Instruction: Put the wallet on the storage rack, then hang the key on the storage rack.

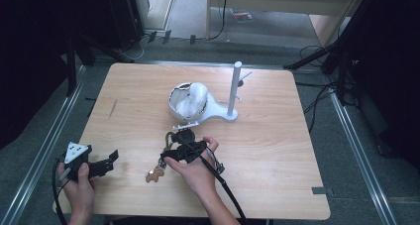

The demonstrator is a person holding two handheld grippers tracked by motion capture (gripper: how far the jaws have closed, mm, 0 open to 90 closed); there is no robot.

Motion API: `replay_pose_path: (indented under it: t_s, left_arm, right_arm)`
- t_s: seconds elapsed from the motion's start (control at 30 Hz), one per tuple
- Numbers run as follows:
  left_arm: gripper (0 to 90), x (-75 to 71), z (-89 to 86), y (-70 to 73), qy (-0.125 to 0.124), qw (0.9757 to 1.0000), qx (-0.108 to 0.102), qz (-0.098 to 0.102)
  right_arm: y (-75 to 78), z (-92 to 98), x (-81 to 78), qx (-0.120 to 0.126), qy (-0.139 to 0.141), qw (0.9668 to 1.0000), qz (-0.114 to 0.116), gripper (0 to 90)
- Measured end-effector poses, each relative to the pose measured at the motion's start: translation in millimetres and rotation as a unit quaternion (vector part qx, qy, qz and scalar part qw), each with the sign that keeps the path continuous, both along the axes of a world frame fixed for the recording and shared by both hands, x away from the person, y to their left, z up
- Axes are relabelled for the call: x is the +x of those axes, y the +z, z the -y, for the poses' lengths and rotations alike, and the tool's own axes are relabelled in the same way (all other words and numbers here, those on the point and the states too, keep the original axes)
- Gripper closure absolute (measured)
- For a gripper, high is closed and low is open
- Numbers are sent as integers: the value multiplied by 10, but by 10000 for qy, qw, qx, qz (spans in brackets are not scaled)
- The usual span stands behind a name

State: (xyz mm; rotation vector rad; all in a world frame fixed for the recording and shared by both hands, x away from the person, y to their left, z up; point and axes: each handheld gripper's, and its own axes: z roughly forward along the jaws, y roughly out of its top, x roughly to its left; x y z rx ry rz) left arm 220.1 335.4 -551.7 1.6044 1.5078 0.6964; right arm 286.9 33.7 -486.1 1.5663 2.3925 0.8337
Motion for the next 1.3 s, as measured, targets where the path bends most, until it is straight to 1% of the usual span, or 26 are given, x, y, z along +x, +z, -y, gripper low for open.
replay_pose_path:
  t_s: [0.07, 0.1, 0.2, 0.47, 0.53, 0.7, 0.83, 0.9, 0.97, 1.03, 1.13, 1.2, 1.3]
  left_arm:
    - [0, 0, -1, 0, -1, 10000, -2, -2]
    - [0, 0, -1, 0, -2, 10000, -3, -1]
    - [0, 1, -1, 0, 2, 10000, -8, 0]
    - [0, 11, 3, -2, 15, 10000, -18, 10]
    - [0, 10, 1, -2, 21, 10000, -15, 13]
    - [0, 2, -5, -1, 12, 10000, -70, 26]
    - [0, 11, -4, -1, 27, 10000, -50, -4]
    - [0, 9, -2, -2, 33, 10000, -47, 20]
    - [0, 5, -5, -1, 15, 10000, -66, 15]
    - [0, 5, -6, -1, 16, 10000, -69, 12]
    - [0, 7, -4, -2, 22, 10000, -62, 19]
    - [0, 7, -6, -1, 18, 10000, -63, 9]
    - [0, 8, -7, -2, 17, 10000, -59, 3]
  right_arm:
    - [-15, -31, 1, -41, 7, 10000, -7, 130]
    - [-18, -48, -1, -33, -19, 10000, -48, 130]
    - [-46, -85, 6, -59, 3, 10000, -46, 129]
    - [-103, -199, 7, -115, -19, 9997, -196, 119]
    - [-115, -217, 15, -100, -8, 9998, -198, 119]
    - [-155, -258, 37, -103, -57, 9995, -295, 123]
    - [-177, -288, 52, -27, -44, 9993, -364, 130]
    - [-192, -301, 60, 37, -89, 9990, -446, 133]
    - [-212, -316, 64, 7, -73, 9986, -520, 137]
    - [-230, -332, 65, -23, -22, 9984, -566, 147]
    - [-243, -362, 69, -15, -35, 9980, -625, 181]
    - [-253, -381, 77, -55, -55, 9976, -694, 205]
    - [-276, -399, 93, -75, -39, 9976, -693, 229]
